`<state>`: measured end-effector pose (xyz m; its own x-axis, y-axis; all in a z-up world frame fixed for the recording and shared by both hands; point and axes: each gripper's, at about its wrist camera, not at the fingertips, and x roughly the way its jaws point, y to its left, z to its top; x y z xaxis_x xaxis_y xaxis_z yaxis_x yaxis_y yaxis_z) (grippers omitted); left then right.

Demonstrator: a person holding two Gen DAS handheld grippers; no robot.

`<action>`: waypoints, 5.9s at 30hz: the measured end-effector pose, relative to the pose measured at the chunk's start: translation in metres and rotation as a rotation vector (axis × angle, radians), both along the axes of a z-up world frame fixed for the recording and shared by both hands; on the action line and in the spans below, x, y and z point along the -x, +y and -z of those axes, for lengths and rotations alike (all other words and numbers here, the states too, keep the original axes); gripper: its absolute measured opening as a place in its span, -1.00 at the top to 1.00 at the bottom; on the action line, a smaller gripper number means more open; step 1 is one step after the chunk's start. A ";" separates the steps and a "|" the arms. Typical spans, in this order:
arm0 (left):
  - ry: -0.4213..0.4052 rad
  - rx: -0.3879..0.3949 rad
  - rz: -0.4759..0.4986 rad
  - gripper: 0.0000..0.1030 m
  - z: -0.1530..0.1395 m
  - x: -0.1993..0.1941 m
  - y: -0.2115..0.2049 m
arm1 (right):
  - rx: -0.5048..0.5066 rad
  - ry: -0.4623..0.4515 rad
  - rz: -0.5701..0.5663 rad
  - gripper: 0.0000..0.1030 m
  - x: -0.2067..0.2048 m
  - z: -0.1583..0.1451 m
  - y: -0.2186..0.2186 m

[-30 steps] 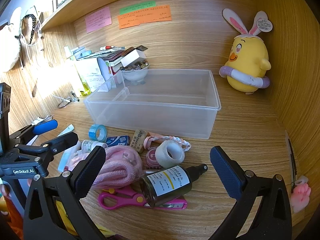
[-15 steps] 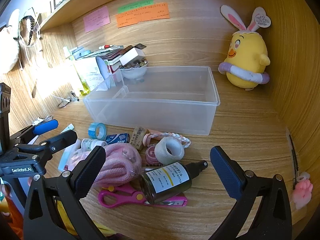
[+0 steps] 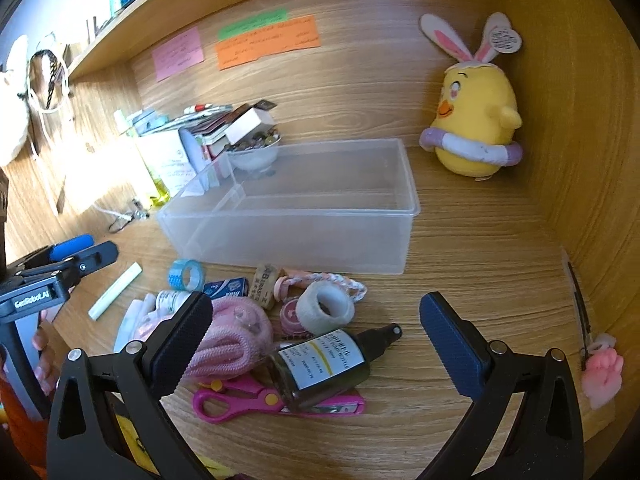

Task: Organize objects
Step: 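Grasp the mint-green tube with left tool while right tool grasps the dark green spray bottle, then carry both items over the clear box and open both tools to drop them, then grasp the white tape roll with right tool while left tool grasps the light-blue tube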

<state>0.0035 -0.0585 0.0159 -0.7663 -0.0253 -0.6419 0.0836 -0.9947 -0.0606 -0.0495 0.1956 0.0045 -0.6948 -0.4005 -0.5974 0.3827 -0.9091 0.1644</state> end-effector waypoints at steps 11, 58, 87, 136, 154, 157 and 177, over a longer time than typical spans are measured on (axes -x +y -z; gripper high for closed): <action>-0.173 -0.047 -0.096 -0.08 0.055 0.010 -0.050 | 0.028 -0.149 0.015 -0.55 0.009 0.024 0.008; 0.222 -0.039 0.053 0.71 -0.051 0.027 0.003 | 0.083 0.118 0.028 -0.21 0.031 -0.038 0.010; 0.002 -0.048 0.153 0.71 -0.001 0.137 0.041 | -0.104 -0.062 -0.053 -0.21 0.128 0.010 -0.058; -0.184 0.020 0.043 -0.28 0.040 0.010 0.013 | -0.072 -0.117 -0.023 -0.56 0.045 0.032 0.001; -0.258 -0.053 0.033 0.14 0.061 -0.010 -0.009 | -0.001 -0.250 -0.038 0.14 0.062 0.053 -0.009; -0.249 -0.010 0.031 0.26 0.062 -0.011 -0.006 | 0.001 -0.248 -0.037 0.24 0.063 0.052 -0.010; -0.031 0.058 0.030 0.52 0.007 0.008 0.006 | 0.034 -0.114 -0.050 0.26 0.044 0.017 -0.010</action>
<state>-0.0045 -0.0525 0.0088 -0.7472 -0.0401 -0.6633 0.0542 -0.9985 -0.0007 -0.0940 0.1854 -0.0126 -0.6016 -0.4542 -0.6571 0.4043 -0.8826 0.2400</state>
